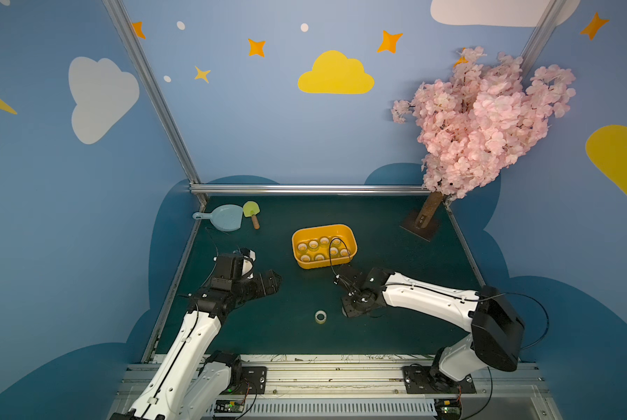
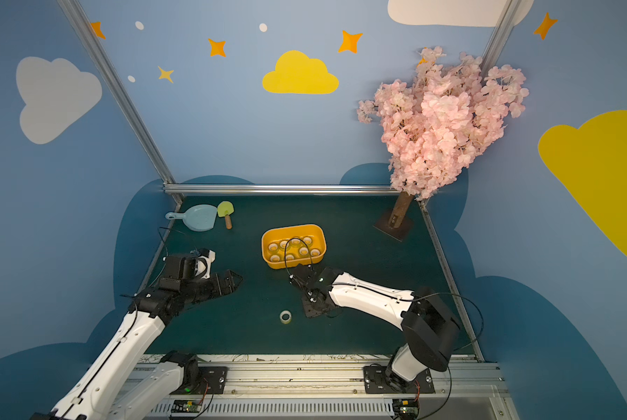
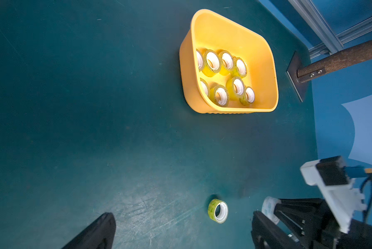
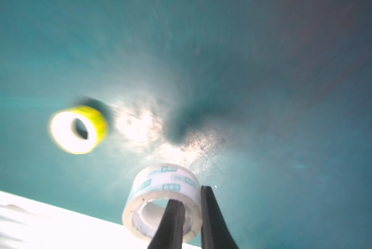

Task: Put the transparent tape into the storage box
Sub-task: Pick up the tape at the center of the board, then place the tape in the storage box.

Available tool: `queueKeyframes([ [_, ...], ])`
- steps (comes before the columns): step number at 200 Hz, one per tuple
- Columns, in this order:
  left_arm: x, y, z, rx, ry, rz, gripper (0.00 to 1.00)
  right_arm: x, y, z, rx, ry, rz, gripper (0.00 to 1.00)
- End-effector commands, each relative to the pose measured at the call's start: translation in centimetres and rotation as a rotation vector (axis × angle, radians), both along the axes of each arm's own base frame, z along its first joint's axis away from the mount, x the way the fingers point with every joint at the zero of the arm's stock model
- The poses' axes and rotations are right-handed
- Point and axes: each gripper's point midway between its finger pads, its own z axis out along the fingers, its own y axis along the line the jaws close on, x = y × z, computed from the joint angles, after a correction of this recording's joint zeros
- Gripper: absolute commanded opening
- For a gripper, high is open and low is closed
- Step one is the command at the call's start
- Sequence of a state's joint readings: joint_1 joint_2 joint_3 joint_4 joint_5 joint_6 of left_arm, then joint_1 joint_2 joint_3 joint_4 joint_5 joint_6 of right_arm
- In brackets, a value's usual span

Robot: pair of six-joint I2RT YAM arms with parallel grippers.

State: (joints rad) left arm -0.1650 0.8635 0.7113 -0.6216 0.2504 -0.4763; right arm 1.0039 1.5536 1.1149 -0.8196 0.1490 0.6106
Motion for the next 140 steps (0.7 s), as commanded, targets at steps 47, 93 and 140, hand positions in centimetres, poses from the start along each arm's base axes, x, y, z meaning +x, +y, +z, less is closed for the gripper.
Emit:
queueKeyframes([
  [47, 0.1, 0.0, 1.5, -0.009, -0.076, 0.005, 1.00, 6.2, 3.0, 7.1, 0.117, -0.069, 0.052, 0.01],
  [93, 0.2, -0.2, 0.8, -0.009, -0.026, -0.009, 1.00, 12.3, 4.9, 6.7, 0.139, -0.009, 0.018, 0.01],
  [140, 0.1, 0.1, 0.5, 0.010, -0.016, -0.001, 1.00, 18.1, 6.1, 5.4, 0.169, 0.003, -0.022, 0.01],
])
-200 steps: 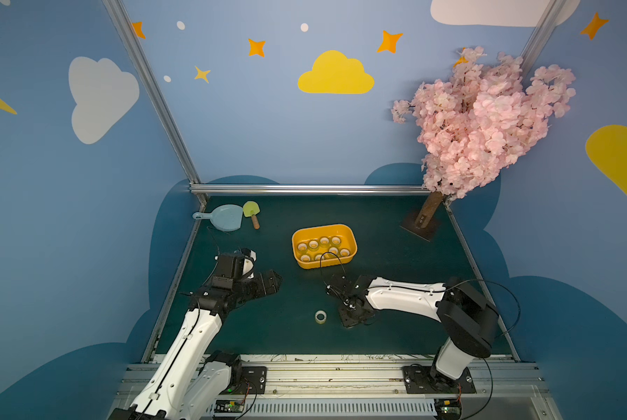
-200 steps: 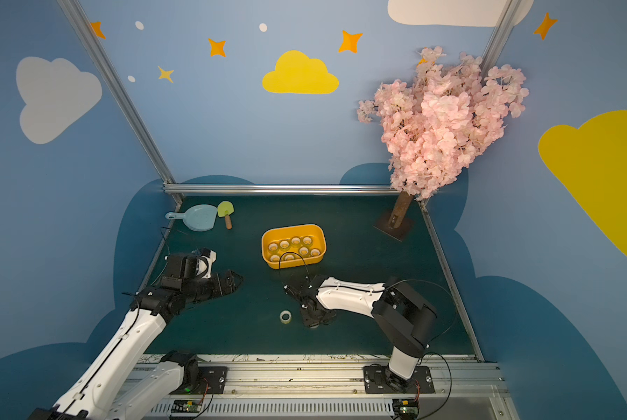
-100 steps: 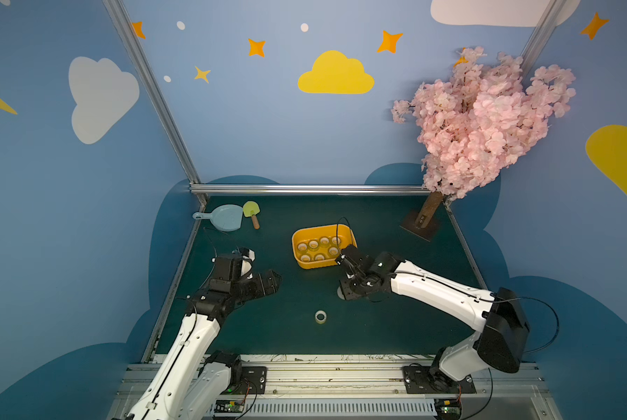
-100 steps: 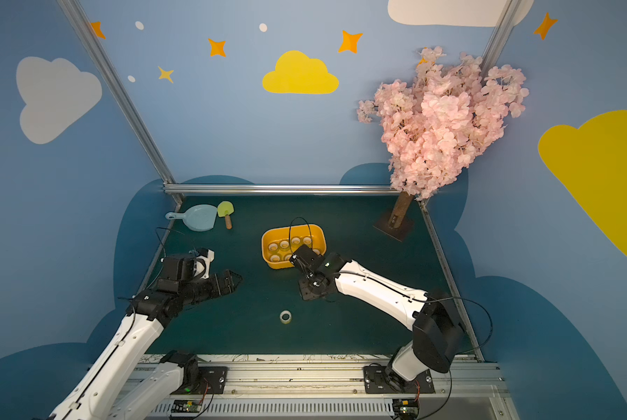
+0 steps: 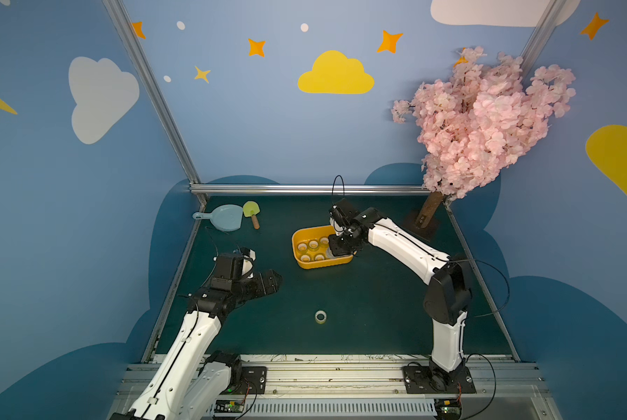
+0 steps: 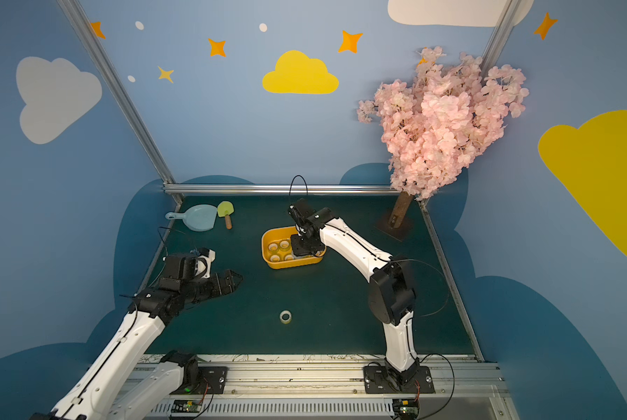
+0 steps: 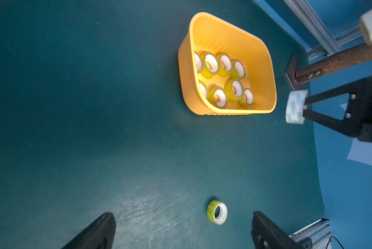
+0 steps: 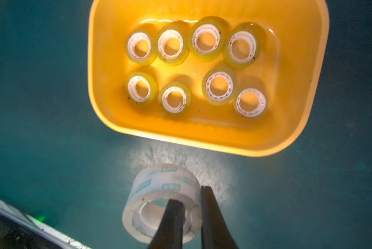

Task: Put the transparent tape into the storage box
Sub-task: Place the tape in the storage box.

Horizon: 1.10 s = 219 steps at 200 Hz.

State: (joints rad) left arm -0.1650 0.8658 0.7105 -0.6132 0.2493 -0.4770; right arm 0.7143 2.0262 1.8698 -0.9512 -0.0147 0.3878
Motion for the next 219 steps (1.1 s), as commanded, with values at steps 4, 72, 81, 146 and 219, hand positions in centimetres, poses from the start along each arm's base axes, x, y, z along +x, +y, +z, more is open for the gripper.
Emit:
queueKeyframes([
  [4, 0.0, 0.1, 0.4, 0.011, -0.011, -0.003, 1.00, 1.6, -0.1, -0.2, 0.002, 0.030, 0.005, 0.01],
  [72, 0.0, 0.0, 0.7, 0.003, -0.021, -0.005, 1.00, 8.5, -3.5, -5.0, -0.106, 0.030, -0.107, 0.02],
  [81, 0.0, -0.2, 0.9, -0.005, -0.030, -0.011, 1.00, 9.1, -3.7, -5.5, -0.102, 0.037, -0.122, 0.01],
  [146, -0.1, -0.1, 1.2, -0.007, -0.042, -0.011, 1.00, 10.8, -2.9, -7.7, -0.057, 0.061, -0.135, 0.03],
  [219, -0.1, -0.4, 1.0, -0.018, -0.028, -0.021, 1.00, 12.6, -2.2, -8.5, 0.000, 0.028, -0.143, 0.10],
])
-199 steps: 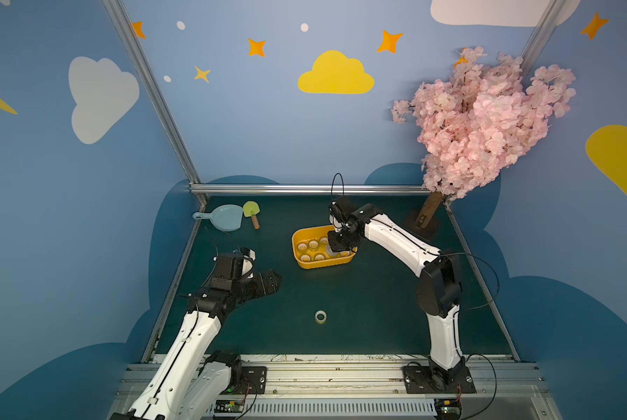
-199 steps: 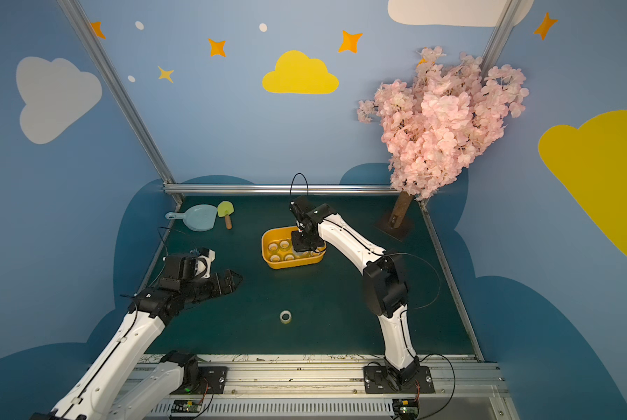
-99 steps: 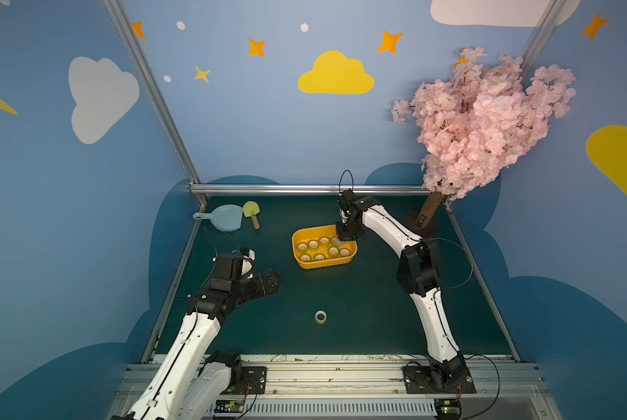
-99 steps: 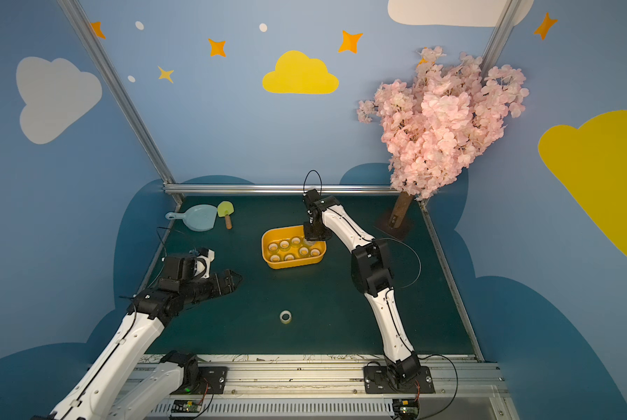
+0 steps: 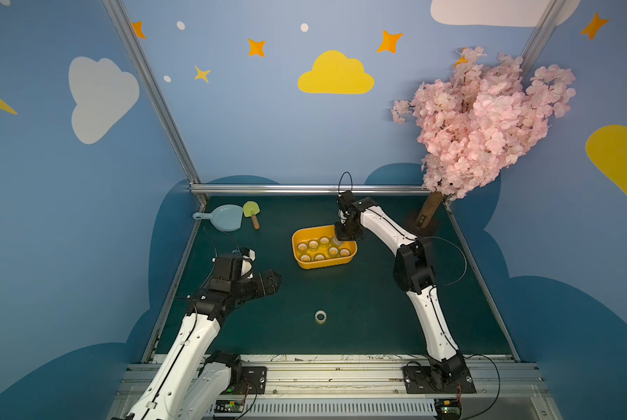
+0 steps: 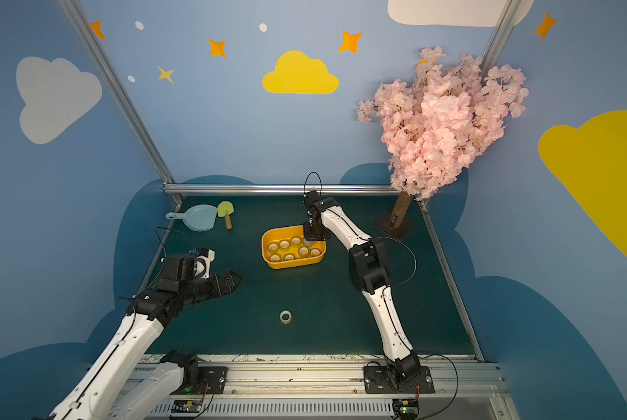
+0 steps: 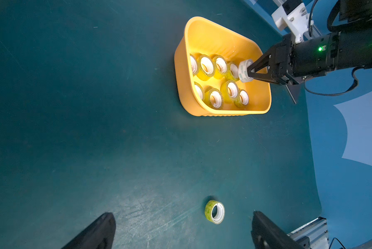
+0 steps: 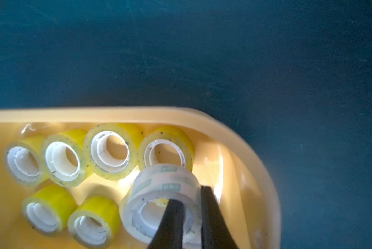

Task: Put the transparent tape into the storage box
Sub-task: Place the tape in the storage box, then pick up the tape at the center of the board.

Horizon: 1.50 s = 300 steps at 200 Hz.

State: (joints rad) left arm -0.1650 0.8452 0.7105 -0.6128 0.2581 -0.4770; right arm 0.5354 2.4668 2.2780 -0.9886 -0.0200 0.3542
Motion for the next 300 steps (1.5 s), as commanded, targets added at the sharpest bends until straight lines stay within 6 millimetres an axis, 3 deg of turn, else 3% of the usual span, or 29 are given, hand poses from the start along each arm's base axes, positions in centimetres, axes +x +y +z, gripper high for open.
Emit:
queueKeyframes([
  [1, 0.1, -0.3, 0.5, -0.008, -0.009, -0.015, 1.00, 1.1, 0.8, 0.1, 0.045, -0.027, 0.002, 0.10],
  [14, 0.1, -0.3, 0.4, -0.009, -0.007, -0.015, 1.00, 1.2, 1.5, 0.3, 0.081, -0.025, 0.015, 0.15],
  [45, 0.1, -0.4, 0.3, -0.010, -0.001, -0.019, 1.00, 1.0, 2.1, 1.1, 0.125, -0.015, -0.009, 0.38],
  [74, 0.1, -0.3, 0.2, -0.007, 0.005, -0.017, 1.00, 0.3, 1.6, 3.4, 0.136, -0.021, -0.027, 0.43],
  [105, 0.1, -0.2, 0.1, 0.001, 0.008, -0.013, 1.00, -1.0, 1.2, 7.4, 0.149, -0.064, 0.001, 0.44],
  [145, 0.2, 0.0, -0.5, 0.016, 0.029, -0.004, 1.00, -5.2, 1.0, 12.8, 0.190, -0.148, 0.092, 0.45],
  [172, 0.2, 0.0, -0.8, 0.018, 0.043, -0.003, 1.00, -9.2, 0.4, 14.2, 0.240, -0.170, 0.143, 0.45],
  [193, 0.2, 0.0, -0.9, 0.016, 0.051, -0.004, 1.00, -12.7, -0.7, 13.8, 0.282, -0.162, 0.153, 0.45],
  [239, 0.2, -0.2, -1.2, 0.008, 0.070, -0.010, 1.00, -20.3, -1.6, 10.0, 0.330, -0.098, 0.212, 0.45],
  [273, 0.2, -0.3, -1.2, 0.005, 0.073, -0.014, 1.00, -24.9, 0.0, 6.9, 0.372, -0.057, 0.282, 0.45],
  [300, 0.2, -0.1, -1.3, 0.015, 0.075, -0.006, 1.00, -27.4, 1.0, 4.0, 0.369, -0.011, 0.312, 0.44],
])
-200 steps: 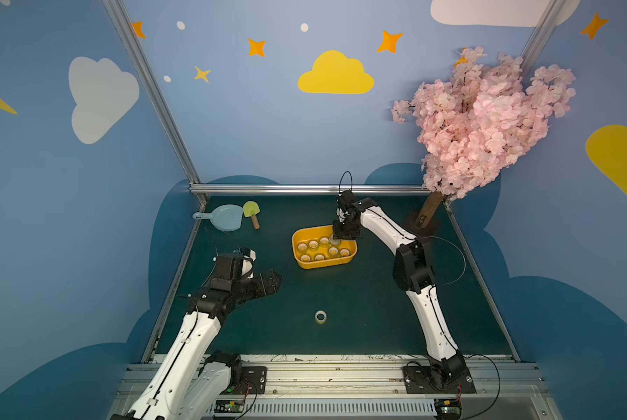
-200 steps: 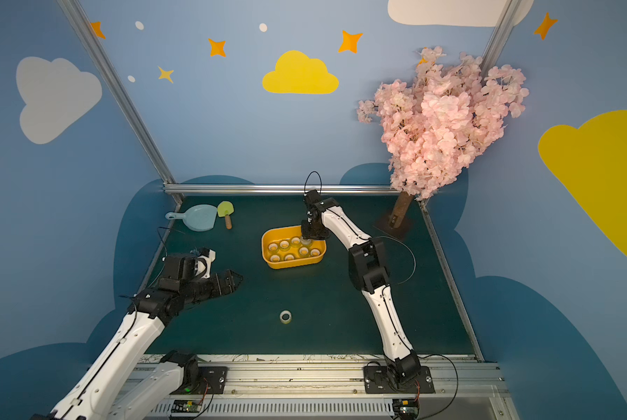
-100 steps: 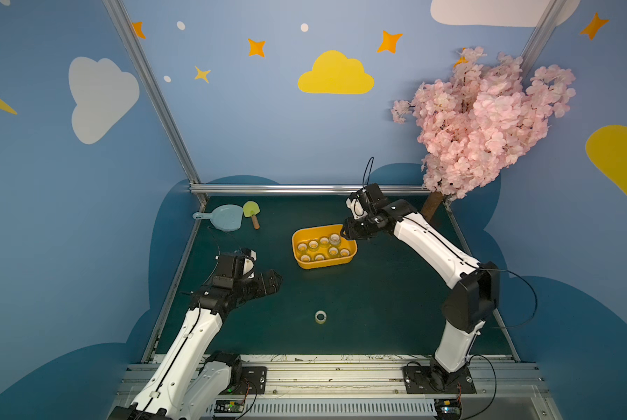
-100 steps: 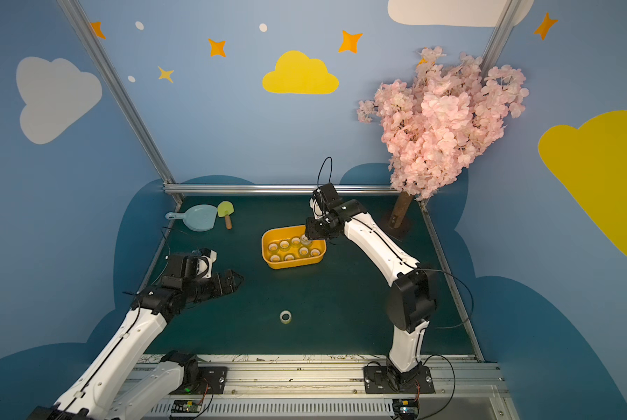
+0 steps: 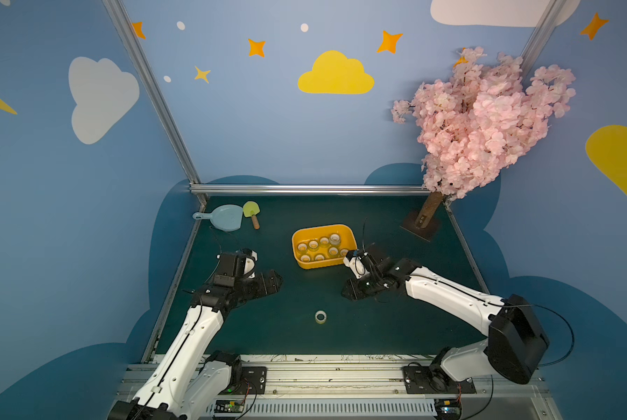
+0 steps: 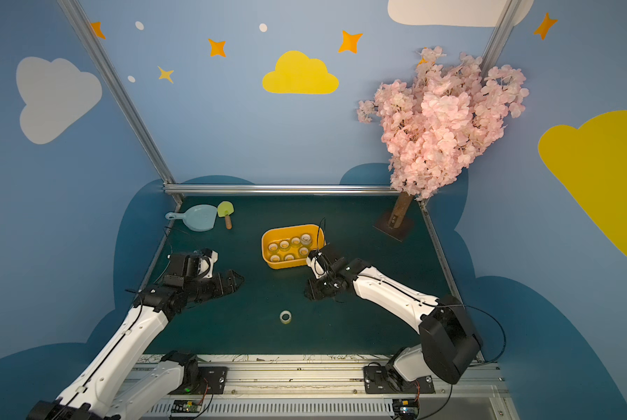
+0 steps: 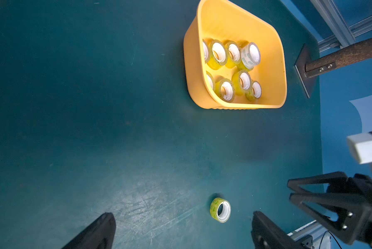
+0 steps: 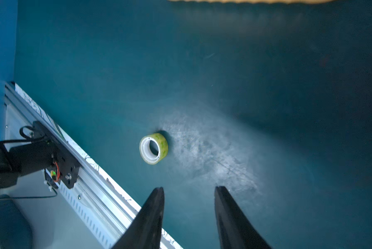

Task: Put the transparent tape into the storage box
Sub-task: Pick up the tape at the center of the board.

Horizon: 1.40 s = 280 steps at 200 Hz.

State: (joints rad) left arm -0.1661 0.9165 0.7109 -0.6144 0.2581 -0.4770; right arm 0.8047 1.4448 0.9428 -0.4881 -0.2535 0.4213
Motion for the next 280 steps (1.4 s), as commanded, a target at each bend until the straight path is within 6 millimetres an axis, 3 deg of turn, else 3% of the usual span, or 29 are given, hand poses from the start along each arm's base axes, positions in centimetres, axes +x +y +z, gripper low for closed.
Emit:
queueKeyframes([
  [1, 0.0, 0.0, 0.4, 0.004, 0.003, -0.005, 1.00, -0.7, 1.9, -0.3, 0.073, -0.015, 0.012, 0.44],
  [86, -0.1, 0.0, 0.3, 0.010, 0.007, -0.004, 1.00, -4.2, 3.5, -3.7, -0.035, 0.028, 0.087, 0.43],
  [176, -0.1, 0.0, 0.3, 0.012, 0.006, -0.005, 1.00, -6.3, 5.4, -5.1, -0.137, 0.011, 0.151, 0.43],
  [235, -0.1, -0.2, 0.4, 0.005, 0.006, -0.011, 1.00, -4.3, 5.8, -4.3, -0.190, -0.057, 0.099, 0.43],
  [280, -0.1, 0.0, 0.5, 0.011, -0.005, -0.005, 1.00, -3.6, 5.9, -6.5, -0.277, -0.026, 0.096, 0.43],
])
